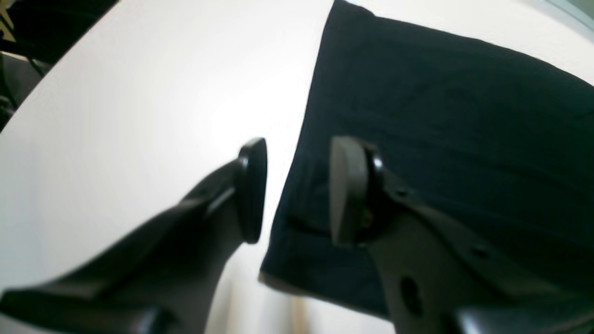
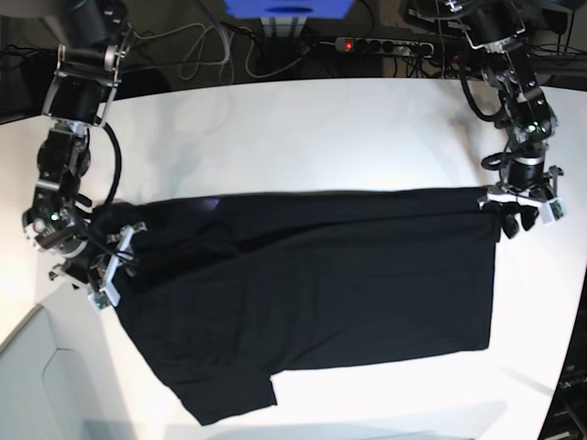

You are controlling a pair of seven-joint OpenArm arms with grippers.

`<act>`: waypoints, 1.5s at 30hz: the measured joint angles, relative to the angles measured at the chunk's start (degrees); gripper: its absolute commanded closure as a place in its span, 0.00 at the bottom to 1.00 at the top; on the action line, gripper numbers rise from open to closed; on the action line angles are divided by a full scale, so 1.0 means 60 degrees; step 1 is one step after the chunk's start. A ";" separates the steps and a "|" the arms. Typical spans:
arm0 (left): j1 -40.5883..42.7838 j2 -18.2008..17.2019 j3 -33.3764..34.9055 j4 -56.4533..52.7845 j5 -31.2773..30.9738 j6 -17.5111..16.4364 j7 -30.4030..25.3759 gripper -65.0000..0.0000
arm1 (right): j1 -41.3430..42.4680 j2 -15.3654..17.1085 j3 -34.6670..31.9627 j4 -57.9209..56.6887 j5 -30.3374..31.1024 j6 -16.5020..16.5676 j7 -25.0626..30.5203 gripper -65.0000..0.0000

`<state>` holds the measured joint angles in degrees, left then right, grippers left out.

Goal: Fold the T-shirt properly
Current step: 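Release the shoulder edge and raise both grippers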

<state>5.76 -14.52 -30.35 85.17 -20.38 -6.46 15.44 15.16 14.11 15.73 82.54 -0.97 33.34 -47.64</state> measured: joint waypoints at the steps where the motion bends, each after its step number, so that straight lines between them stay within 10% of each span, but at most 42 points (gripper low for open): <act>1: 0.0004 0.0036 0.0000 0.0000 0.0000 0.0000 0.0004 0.67 | -0.0044 0.0000 0.0000 0.0044 0.0025 0.0000 0.0007 0.48; 10: 0.0430 0.0080 -0.0033 -0.0131 -0.0149 -0.0007 -0.0069 0.66 | -0.1246 0.0007 0.0000 0.1865 0.0080 -0.0004 0.0022 0.47; 18: 0.0484 0.0073 -0.0339 -0.1963 -0.0124 -0.0036 -0.0324 0.46 | -0.2415 0.0000 0.0073 0.2612 0.0036 -0.0004 0.0036 0.47; 45: 0.0058 -0.0095 0.0164 -0.2328 -0.0980 -0.0109 -0.0273 0.47 | -0.3432 0.0004 0.1118 0.3224 0.0095 0.0000 0.0015 0.47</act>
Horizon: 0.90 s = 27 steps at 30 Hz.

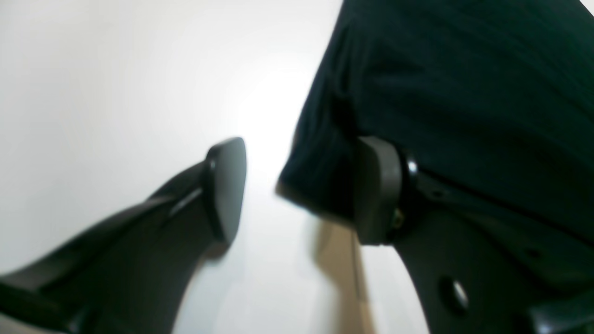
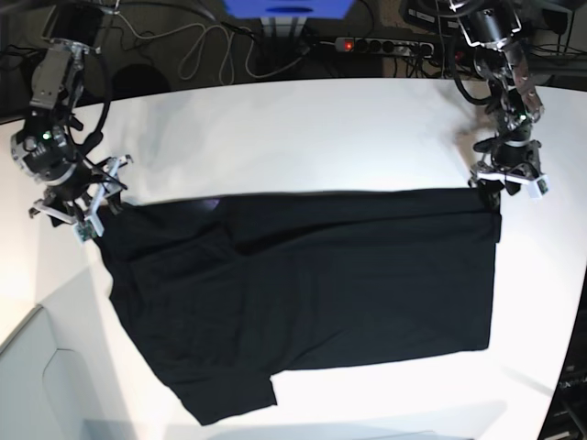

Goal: Fold the T-shirt properly
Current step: 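Release the shoulder edge and raise both grippers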

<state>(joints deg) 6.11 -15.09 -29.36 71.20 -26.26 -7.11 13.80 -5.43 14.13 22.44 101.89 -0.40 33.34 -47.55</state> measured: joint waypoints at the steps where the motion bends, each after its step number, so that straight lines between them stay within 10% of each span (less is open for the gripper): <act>1: 0.0018 0.0000 -0.0007 0.0000 -0.0018 0.0000 -0.0018 0.48 | -0.0036 0.0000 0.0000 0.0000 0.0004 0.0004 -0.0004 0.47; 7: -0.0011 -0.0004 0.0000 -0.0124 -0.0062 0.0025 -0.0004 0.84 | 0.0000 0.0127 -0.0004 0.0000 0.0007 0.0000 -0.0011 0.47; 13: -0.0015 -0.0029 -0.0007 -0.0255 -0.0091 0.0025 -0.0084 0.99 | 0.0000 0.0160 0.0219 -0.0007 0.0022 0.0000 -0.0004 0.47; 27: 0.0069 -0.0029 -0.0051 -0.0229 -0.0098 0.0025 -0.0091 1.00 | 0.0124 0.0160 0.0954 -0.1111 -0.0025 0.0004 0.0007 0.42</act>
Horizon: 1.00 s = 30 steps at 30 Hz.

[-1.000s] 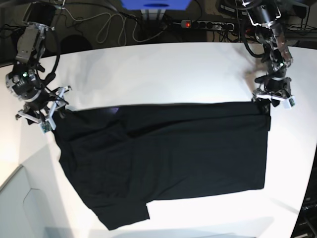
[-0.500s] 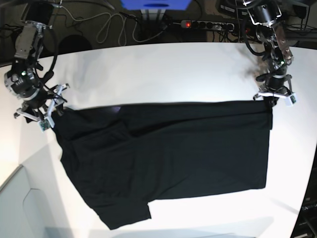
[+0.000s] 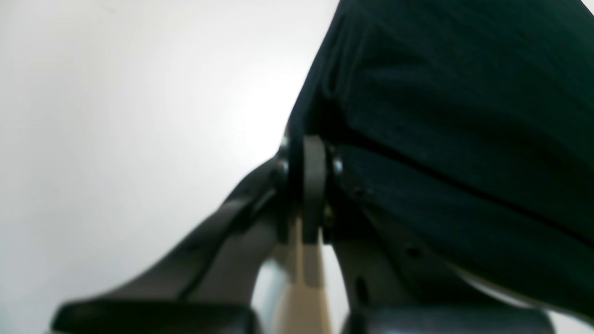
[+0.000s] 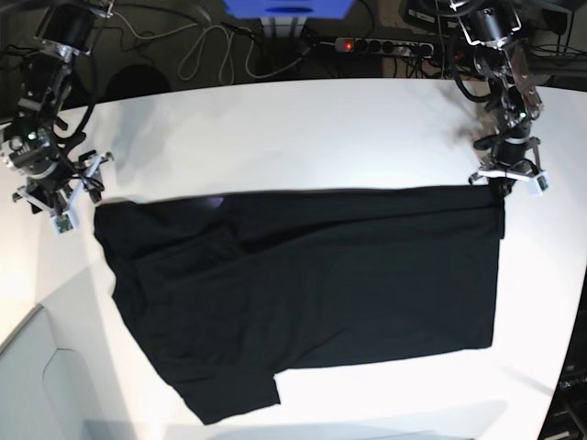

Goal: Fold the T-shirt properly
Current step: 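Release the shoulder edge and raise both grippers, then drag the shirt back toward the robot with both grippers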

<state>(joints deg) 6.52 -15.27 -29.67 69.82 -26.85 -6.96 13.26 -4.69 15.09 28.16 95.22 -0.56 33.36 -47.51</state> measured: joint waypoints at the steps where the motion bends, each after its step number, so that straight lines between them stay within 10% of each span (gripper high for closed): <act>1: 0.0004 0.0000 -0.0004 -0.0011 0.0000 -0.0036 -0.0007 1.00 | 0.0124 -0.0004 -0.0015 -0.0055 0.0025 0.0000 -0.0036 0.42; 30: 0.0444 -0.0055 -0.0022 0.0004 -0.0066 -0.0138 -0.0328 1.00 | 0.2663 0.0193 -0.0051 -0.5187 0.0102 0.0000 0.1800 0.44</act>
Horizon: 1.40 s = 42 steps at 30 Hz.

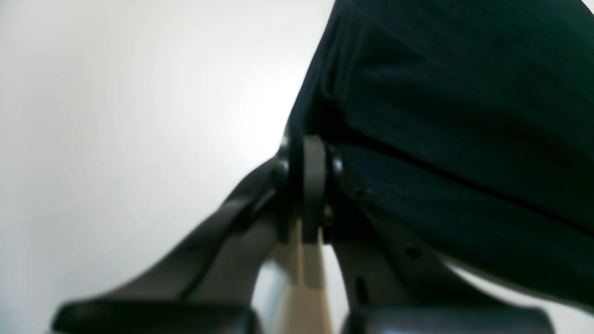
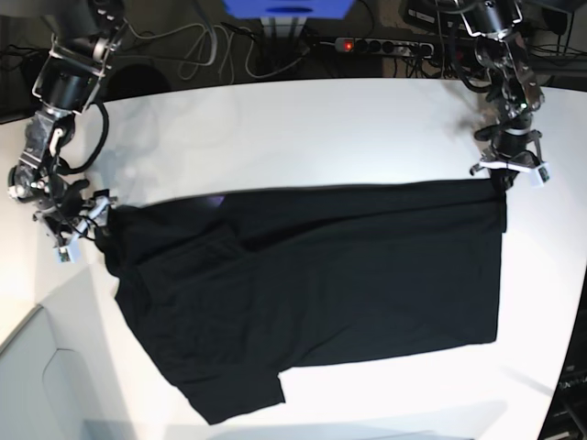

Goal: Fold the T-shirt properly
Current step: 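Drag the shirt back toward the robot with both grippers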

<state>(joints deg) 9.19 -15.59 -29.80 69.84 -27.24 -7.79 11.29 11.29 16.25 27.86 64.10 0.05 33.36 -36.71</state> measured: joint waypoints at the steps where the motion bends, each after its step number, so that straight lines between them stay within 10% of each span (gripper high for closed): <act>1: 0.0000 -0.0022 0.0000 0.0000 0.0000 0.0000 0.0000 1.00 | -0.0007 0.0015 0.0000 -0.0007 -0.0004 0.0000 -0.0015 0.47; 7: 0.0026 -0.0124 0.0000 0.0000 0.0000 -0.0040 0.0080 1.00 | -0.0036 0.0025 -0.0011 -0.0007 0.0091 -0.0004 -0.0091 1.00; 31: 0.1271 -0.0404 -0.0066 0.3402 0.0069 0.0000 0.0958 1.00 | -0.1581 0.0900 0.0015 0.5617 0.0168 0.0029 -0.3202 1.00; 42: 0.0488 0.0226 -0.1730 0.3803 -0.0069 -0.0102 0.3843 1.00 | -0.1479 0.1020 -0.0029 0.5712 0.0404 0.0033 -0.3894 1.00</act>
<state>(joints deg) 12.12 -14.24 -40.18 92.66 -27.66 -8.40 34.35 2.42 22.37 27.68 98.37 2.48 33.56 -60.07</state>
